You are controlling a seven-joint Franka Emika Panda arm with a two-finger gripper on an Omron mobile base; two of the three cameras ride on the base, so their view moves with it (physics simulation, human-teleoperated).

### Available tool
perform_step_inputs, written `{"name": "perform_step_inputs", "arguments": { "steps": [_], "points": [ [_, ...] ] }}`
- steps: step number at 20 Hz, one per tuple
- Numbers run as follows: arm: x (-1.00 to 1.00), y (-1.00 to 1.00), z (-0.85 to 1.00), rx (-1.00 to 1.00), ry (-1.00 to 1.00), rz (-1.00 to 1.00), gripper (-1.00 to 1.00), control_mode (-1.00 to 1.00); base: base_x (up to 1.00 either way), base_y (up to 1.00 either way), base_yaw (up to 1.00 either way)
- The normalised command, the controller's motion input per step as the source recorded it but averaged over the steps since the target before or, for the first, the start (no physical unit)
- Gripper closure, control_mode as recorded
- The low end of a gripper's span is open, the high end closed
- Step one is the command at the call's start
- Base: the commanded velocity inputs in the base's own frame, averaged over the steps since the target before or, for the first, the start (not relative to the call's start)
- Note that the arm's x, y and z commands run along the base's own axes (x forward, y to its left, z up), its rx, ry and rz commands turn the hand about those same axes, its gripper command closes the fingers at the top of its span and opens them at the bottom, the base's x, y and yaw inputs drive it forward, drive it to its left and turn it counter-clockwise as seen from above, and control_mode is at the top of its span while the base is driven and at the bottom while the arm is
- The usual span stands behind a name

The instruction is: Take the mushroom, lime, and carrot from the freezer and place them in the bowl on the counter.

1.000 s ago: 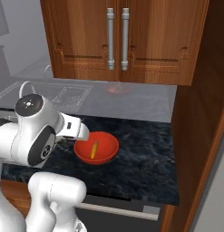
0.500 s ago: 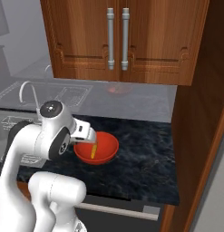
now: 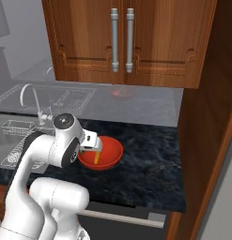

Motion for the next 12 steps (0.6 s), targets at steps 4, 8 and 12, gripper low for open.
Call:
{"name": "perform_step_inputs", "arguments": {
  "steps": [4,8,12],
  "points": [
    [0.42,0.14,-0.51,0.0,0.0,0.05,1.0,-1.0,0.0,0.0,0.0],
    [0.47,0.02,-0.25,0.0,0.02,0.04,1.0,-1.0,0.0,0.0,0.0],
    [0.41,0.0,-0.19,0.0,0.03,0.02,1.0,-1.0,0.0,0.0,0.0]
  ]
}}
